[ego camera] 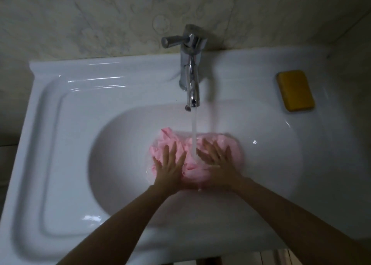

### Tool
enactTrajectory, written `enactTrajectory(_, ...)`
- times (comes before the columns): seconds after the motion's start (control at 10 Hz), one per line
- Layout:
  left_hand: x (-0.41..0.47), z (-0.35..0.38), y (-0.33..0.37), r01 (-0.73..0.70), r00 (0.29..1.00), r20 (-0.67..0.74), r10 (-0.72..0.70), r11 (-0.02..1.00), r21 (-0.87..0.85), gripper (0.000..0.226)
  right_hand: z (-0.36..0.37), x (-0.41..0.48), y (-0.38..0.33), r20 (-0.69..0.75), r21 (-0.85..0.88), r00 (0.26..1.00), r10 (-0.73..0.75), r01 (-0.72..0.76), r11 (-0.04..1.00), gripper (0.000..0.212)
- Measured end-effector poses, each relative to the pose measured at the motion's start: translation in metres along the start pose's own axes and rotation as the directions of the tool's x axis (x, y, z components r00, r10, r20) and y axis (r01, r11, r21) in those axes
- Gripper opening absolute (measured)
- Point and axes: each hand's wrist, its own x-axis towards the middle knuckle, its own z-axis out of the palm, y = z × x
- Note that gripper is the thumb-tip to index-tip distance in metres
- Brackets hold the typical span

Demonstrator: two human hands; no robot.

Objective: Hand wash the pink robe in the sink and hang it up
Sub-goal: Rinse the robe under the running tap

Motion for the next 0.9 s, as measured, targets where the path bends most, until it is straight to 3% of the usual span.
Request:
enactTrajectory(0.1, 0.003, -0.002, 0.007, 0.025, 0.993, 0.108, -0.040, 0.991, 0.129, 0.118, 0.010, 0.005, -0.004, 0.089, -0.041, 0.995, 0.053, -0.050, 0.998, 0.077)
enactTrajectory(0.2, -0.004, -0.001, 0.011, -0.031, 0.999, 0.039, 0.025, 0.986, 0.162, 0.108, 0.014, 0.005, -0.011, 0.054, -0.054, 0.998, 0.038, -0.035, 0.998, 0.052)
enactTrajectory(0.3, -0.007, 0.011, 0.011, -0.091, 0.988, -0.102, 0.117, 0.969, 0.231, 0.068, 0.016, 0.004, -0.016, -0.043, -0.026, 0.999, -0.024, 0.023, 0.999, 0.041)
enactTrajectory(0.5, -0.005, 0.007, 0.006, -0.059, 0.994, -0.083, 0.074, 0.983, 0.176, 0.065, 0.008, 0.010, -0.020, 0.068, 0.171, 0.995, -0.071, 0.058, 0.984, 0.042)
enactTrajectory(0.6, -0.002, 0.009, 0.006, 0.018, 0.998, 0.064, -0.026, 0.994, 0.112, 0.064, -0.013, 0.011, -0.024, 0.147, 0.287, 0.989, -0.002, -0.041, 0.957, 0.051)
enactTrajectory(0.7, -0.007, -0.005, 0.005, 0.074, 0.989, 0.131, -0.066, 0.996, -0.057, 0.066, 0.001, 0.020, -0.032, 0.269, 0.225, 0.889, 0.371, -0.433, 0.873, 0.035)
enactTrajectory(0.8, -0.005, -0.030, 0.034, 0.279, 0.958, 0.130, -0.255, 0.932, -0.229, 0.055, -0.006, 0.011, -0.010, 0.407, 0.147, 0.805, 0.432, -0.524, 0.839, 0.020)
enactTrajectory(0.9, -0.008, -0.054, 0.013, 0.152, 0.697, -0.142, -0.703, 0.339, -0.929, 0.042, -0.046, 0.023, 0.012, 0.798, 0.470, 0.587, 0.135, -0.747, 0.470, 0.040)
